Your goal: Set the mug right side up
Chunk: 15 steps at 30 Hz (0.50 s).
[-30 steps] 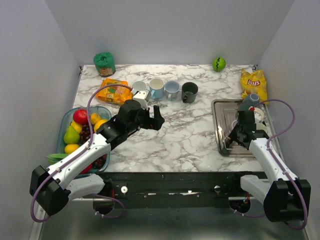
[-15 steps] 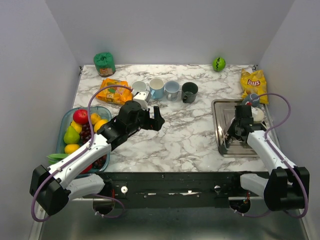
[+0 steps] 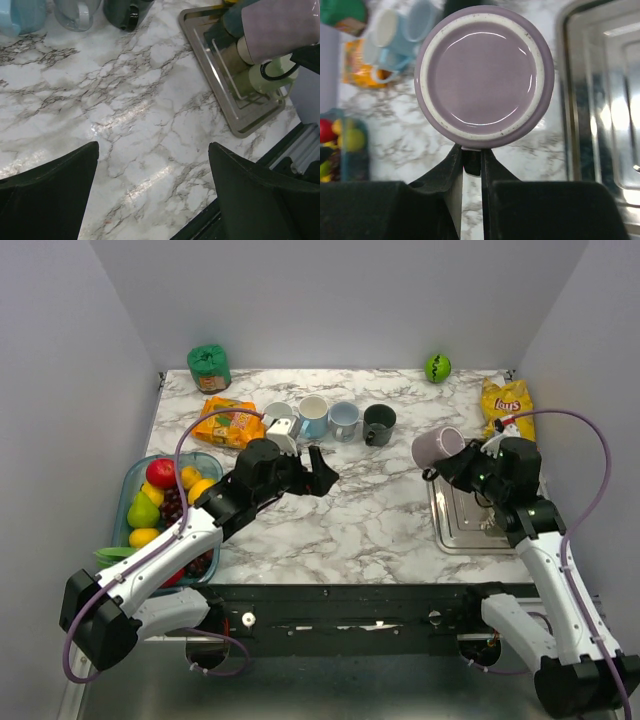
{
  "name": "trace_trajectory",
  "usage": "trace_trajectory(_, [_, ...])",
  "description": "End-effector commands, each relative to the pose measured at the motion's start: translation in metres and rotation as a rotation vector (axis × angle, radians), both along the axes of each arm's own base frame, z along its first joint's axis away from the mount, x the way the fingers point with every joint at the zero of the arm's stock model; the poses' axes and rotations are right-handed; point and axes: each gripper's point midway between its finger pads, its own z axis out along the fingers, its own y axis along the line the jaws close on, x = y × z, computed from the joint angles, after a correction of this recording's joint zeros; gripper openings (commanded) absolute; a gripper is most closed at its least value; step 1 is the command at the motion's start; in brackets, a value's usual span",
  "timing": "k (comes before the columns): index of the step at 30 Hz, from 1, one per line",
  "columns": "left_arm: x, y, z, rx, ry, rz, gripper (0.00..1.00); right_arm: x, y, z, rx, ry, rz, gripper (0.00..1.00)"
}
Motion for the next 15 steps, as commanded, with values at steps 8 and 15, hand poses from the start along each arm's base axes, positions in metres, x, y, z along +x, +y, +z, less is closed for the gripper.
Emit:
trace_trajectory(8, [-0.026,-0.076,0.119,-0.587,-0.066,-0.295,0.99,-0.040,0.084,0.153,0.402,-0.445,0.423,0.01])
trace_trajectory(15, [-0.040,-0.115,0.142,-0.700,-0.014,-0.399,0.99,-0.052,0.098,0.176,0.496,-0.520,0.478,0.01])
